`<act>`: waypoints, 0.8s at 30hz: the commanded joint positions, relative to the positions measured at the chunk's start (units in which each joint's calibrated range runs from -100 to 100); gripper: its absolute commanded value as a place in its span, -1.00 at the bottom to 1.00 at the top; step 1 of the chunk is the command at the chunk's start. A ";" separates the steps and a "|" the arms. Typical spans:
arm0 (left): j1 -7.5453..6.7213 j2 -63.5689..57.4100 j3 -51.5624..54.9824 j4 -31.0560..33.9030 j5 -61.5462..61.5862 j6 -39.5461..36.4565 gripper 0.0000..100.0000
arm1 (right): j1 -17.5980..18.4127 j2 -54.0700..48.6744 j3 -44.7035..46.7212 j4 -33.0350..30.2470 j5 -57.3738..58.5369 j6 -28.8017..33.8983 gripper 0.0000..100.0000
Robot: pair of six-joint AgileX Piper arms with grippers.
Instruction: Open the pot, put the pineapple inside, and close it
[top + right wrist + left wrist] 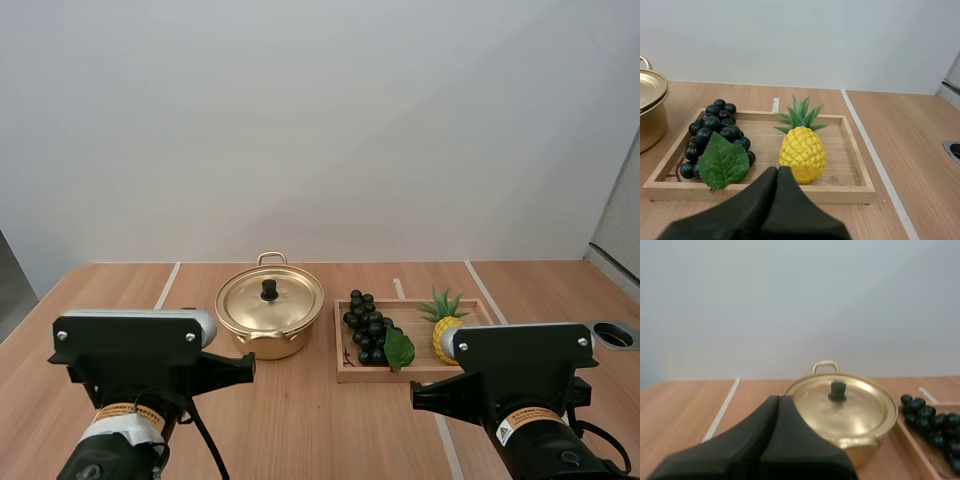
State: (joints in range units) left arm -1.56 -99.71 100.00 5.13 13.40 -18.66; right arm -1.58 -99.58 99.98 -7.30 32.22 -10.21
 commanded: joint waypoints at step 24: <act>-0.25 -0.29 -16.62 -0.65 -49.85 3.89 -1.00 | 0.05 -0.42 0.02 -16.27 -81.86 -0.27 -1.00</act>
State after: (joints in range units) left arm -1.56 -99.96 87.45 5.13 -45.17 -15.00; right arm -1.58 -99.69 100.00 -23.98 -34.79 -10.21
